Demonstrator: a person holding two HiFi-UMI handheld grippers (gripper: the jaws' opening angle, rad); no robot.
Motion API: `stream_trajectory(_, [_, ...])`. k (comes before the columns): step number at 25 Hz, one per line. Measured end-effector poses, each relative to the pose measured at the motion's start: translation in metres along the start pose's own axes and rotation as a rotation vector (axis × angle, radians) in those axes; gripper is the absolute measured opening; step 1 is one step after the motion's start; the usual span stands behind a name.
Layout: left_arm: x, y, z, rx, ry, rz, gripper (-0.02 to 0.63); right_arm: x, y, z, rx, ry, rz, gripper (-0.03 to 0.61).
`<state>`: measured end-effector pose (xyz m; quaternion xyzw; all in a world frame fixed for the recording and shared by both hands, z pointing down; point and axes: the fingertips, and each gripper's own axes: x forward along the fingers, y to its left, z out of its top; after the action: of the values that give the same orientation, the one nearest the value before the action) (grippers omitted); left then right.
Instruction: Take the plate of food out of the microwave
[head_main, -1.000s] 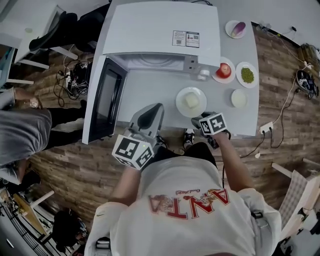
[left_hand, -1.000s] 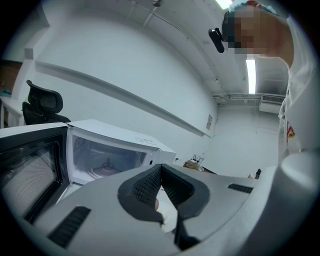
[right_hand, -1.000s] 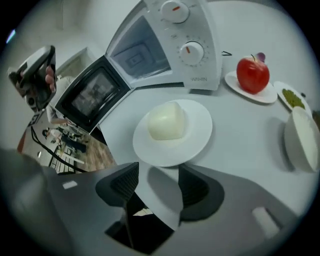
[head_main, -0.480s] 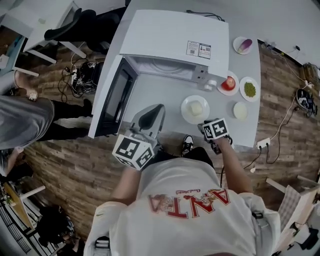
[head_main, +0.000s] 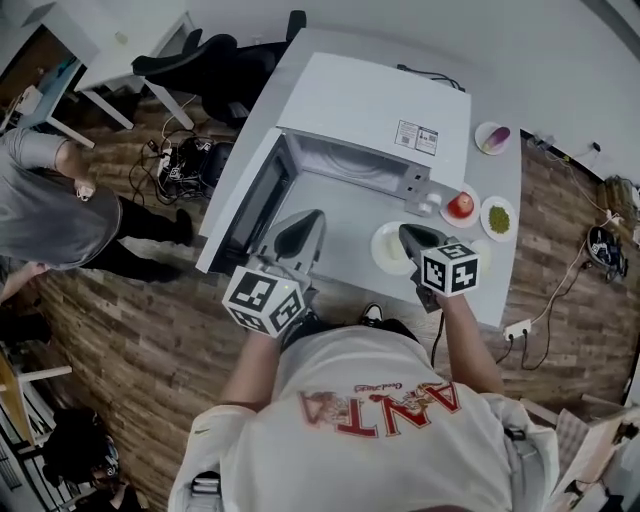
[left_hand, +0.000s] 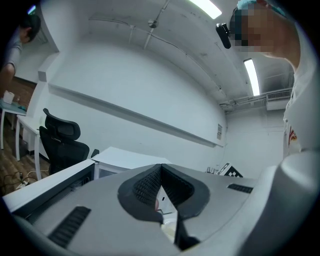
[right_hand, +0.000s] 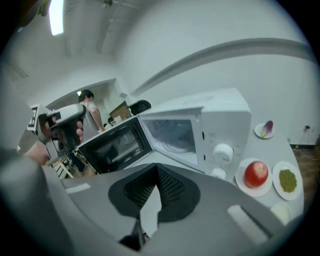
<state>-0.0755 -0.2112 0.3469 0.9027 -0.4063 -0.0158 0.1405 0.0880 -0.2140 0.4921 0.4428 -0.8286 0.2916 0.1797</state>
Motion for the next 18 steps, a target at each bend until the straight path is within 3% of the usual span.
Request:
stream_trajectory(5, [-0.006,0.0,0.018,0.024,-0.028,-0.003,0.009,-0.028,0.04,0.076,-0.046,-0.205,0.073,0.002])
stream_trajectory(10, [-0.014,-0.003,0.035,0.04,-0.051,-0.015,0.009,-0.068,0.068,0.132,-0.085,-0.386,0.09,0.002])
stream_trajectory(18, [-0.021,-0.006,0.058,0.07,-0.076,-0.04,0.009,-0.104,0.084,0.164,-0.138,-0.528,0.063,0.002])
